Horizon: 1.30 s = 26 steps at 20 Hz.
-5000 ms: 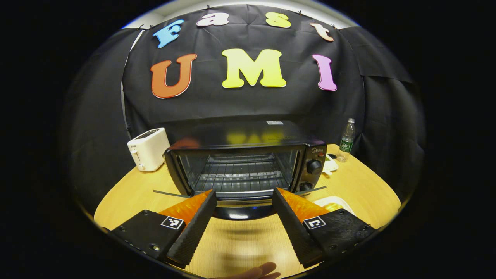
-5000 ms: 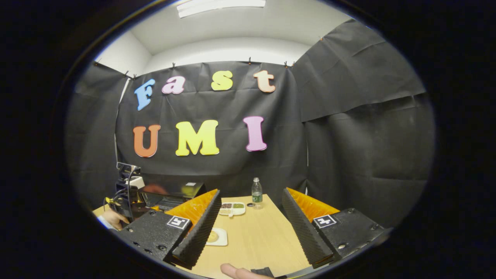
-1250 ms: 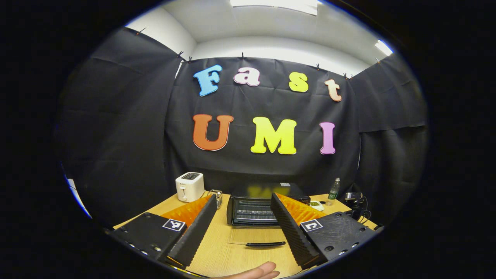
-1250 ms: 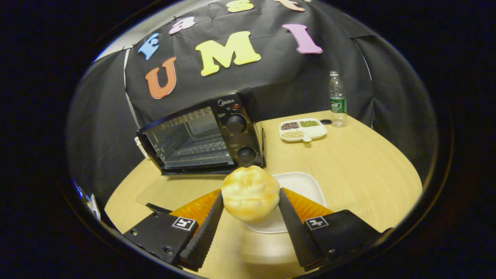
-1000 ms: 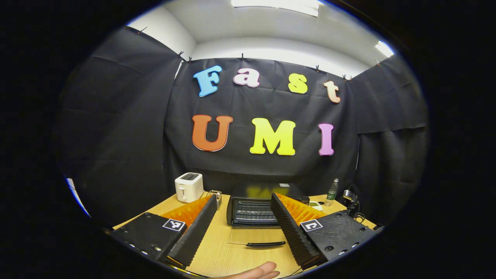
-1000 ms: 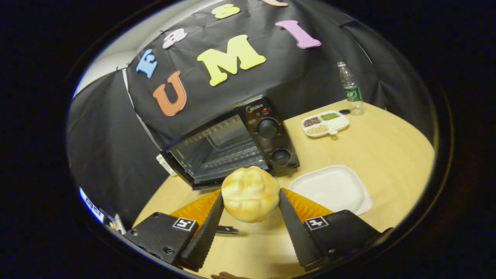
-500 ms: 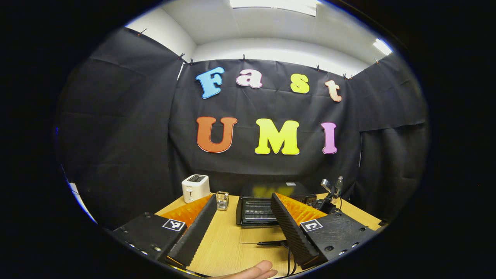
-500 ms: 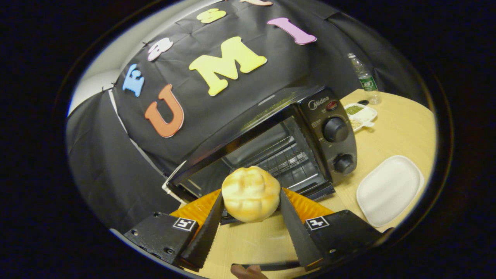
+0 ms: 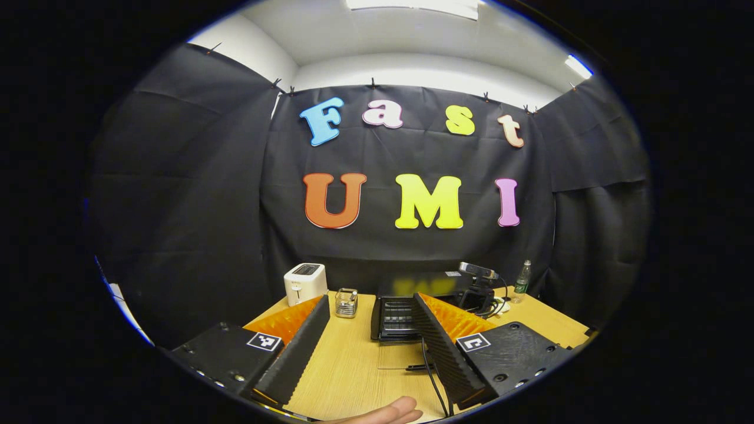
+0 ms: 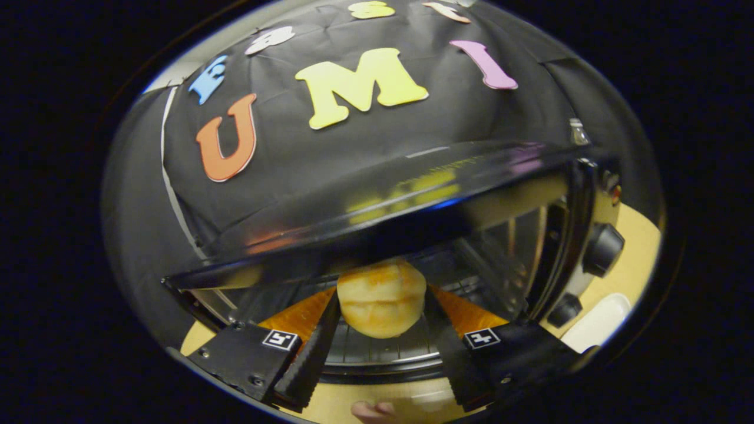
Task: Open the electric oven with the left hand, put the food in, and close the electric oven.
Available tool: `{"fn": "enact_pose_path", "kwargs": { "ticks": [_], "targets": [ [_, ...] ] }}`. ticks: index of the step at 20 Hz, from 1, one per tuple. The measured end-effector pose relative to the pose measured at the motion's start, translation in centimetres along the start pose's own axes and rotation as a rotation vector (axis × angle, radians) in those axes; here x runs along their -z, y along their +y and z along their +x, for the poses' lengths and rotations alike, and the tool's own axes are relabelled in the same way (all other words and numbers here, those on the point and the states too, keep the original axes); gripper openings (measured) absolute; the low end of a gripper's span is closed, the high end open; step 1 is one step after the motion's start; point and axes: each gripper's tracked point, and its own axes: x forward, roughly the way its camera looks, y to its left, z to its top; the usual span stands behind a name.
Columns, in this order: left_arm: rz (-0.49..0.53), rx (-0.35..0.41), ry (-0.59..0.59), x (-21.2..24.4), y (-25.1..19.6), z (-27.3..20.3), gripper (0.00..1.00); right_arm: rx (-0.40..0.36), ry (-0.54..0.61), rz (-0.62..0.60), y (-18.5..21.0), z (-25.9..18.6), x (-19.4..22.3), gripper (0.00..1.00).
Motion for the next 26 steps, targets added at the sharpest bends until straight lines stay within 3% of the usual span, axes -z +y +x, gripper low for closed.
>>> {"fn": "enact_pose_path", "kwargs": {
  "ticks": [1,4,5,6,7,10,11,12,20,24,26],
  "targets": [
    [0.005,0.006,0.004,0.2,-0.2,0.2,0.92,-0.011,-0.005,-0.027,0.2,0.6,0.0,0.88],
    [0.023,0.005,0.018,0.7,-0.2,0.7,0.92,-0.002,0.018,-0.074,0.6,1.4,0.6,0.84],
    [0.025,0.000,0.021,0.7,-0.1,0.7,0.92,0.002,0.033,-0.107,0.6,1.5,1.1,0.90],
    [0.024,-0.003,0.024,0.9,0.0,0.8,0.82,0.011,0.040,-0.129,0.6,1.4,1.1,0.90],
    [0.020,-0.004,0.026,0.9,-0.1,0.8,0.92,0.025,0.035,-0.132,0.2,1.1,1.2,0.94],
    [0.018,-0.007,0.033,1.1,-0.1,0.8,0.92,-0.016,0.012,-0.103,0.5,-0.8,0.7,0.91],
    [0.017,-0.008,0.032,1.1,-0.2,0.7,0.82,-0.022,0.013,-0.099,0.3,-1.8,0.6,0.92],
    [0.016,-0.011,0.030,1.0,-0.1,0.6,0.92,-0.031,0.018,-0.100,0.1,-2.9,0.6,0.92],
    [-0.012,-0.001,0.063,2.4,-1.6,1.2,0.92,-0.105,-0.037,-0.099,-2.3,-14.0,-2.9,0.93],
    [-0.008,0.015,0.092,4.0,-3.4,2.3,0.92,-0.092,-0.146,-0.115,-5.0,-20.5,-7.6,0.90],
    [-0.013,-0.021,0.093,4.6,-3.6,3.0,0.92,-0.066,-0.196,-0.140,-6.6,-23.6,-10.0,0.97]
  ]
}}
